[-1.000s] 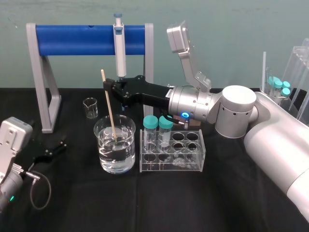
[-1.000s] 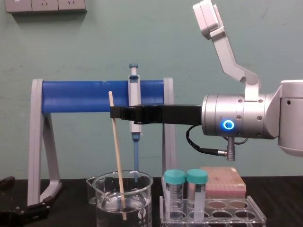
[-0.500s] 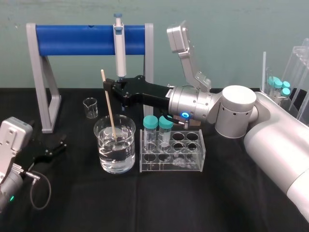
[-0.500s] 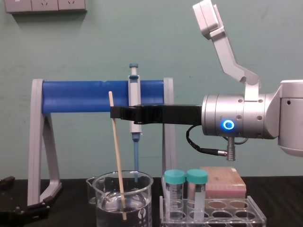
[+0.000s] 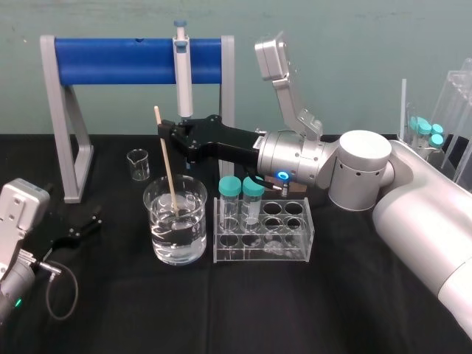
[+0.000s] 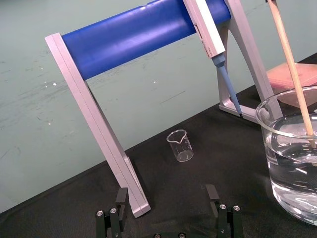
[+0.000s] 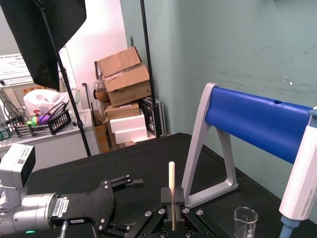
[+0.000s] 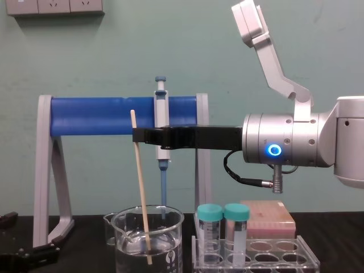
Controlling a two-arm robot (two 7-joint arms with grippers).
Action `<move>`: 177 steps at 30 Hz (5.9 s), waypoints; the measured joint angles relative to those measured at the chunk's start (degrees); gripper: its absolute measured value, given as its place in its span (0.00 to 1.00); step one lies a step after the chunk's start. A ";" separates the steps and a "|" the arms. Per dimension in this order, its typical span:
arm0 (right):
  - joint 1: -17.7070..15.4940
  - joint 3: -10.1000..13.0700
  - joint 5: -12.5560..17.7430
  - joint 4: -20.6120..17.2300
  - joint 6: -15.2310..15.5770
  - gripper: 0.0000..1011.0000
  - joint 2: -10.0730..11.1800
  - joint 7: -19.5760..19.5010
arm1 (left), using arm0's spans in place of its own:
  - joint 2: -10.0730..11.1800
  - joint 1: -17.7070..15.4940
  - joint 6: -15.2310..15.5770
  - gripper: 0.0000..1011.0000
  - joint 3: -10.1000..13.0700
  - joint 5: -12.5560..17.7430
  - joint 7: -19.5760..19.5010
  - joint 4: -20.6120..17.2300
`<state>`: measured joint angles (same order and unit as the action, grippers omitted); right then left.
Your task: Hold the thermometer with one hand and immerse one end into the beaker, then reinsert it into the test tube rack.
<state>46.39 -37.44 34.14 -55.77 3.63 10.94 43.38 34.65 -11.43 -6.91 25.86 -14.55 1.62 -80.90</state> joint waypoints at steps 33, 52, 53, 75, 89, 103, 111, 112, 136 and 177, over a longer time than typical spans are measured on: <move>0.00 0.00 0.00 0.00 0.00 0.04 0.00 0.00 | 0.00 0.00 0.00 0.99 0.00 0.00 0.00 0.00; 0.00 0.00 0.00 0.00 0.00 0.04 0.00 0.00 | 0.00 0.00 0.00 0.99 0.00 0.00 0.00 0.00; 0.00 0.00 0.00 0.00 0.00 0.04 0.00 0.00 | 0.00 0.00 0.00 0.99 0.00 0.00 0.00 0.00; 0.00 0.10 0.01 -0.13 -0.11 0.04 0.11 0.24 | 0.00 0.00 0.00 0.99 0.00 0.00 0.00 0.00; 0.04 2.63 2.35 -6.89 -0.32 0.04 2.51 0.58 | 0.00 0.00 0.00 0.99 0.00 0.00 0.00 0.00; -4.30 7.64 8.81 -23.79 7.00 0.04 12.37 -3.63 | 0.00 0.00 0.00 0.99 0.00 0.00 0.00 0.00; -11.45 11.67 11.37 -35.29 12.14 0.04 21.68 -10.76 | 0.00 0.00 0.00 0.99 0.00 0.00 0.00 0.00; -12.08 12.03 11.50 -35.85 12.34 0.04 22.35 -11.34 | 0.00 0.00 0.00 0.99 0.00 0.00 0.00 0.00; -21.81 15.80 13.76 -34.33 6.91 0.04 26.44 -17.09 | 0.00 0.00 0.00 0.99 0.00 0.00 0.00 0.00; -18.19 11.20 8.32 -22.01 1.94 0.04 22.13 -8.55 | 0.00 0.00 0.00 0.99 0.00 0.00 0.00 0.00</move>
<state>28.20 -26.25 42.46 -77.78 5.57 33.07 34.83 34.65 -11.43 -6.91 25.86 -14.55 1.62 -80.90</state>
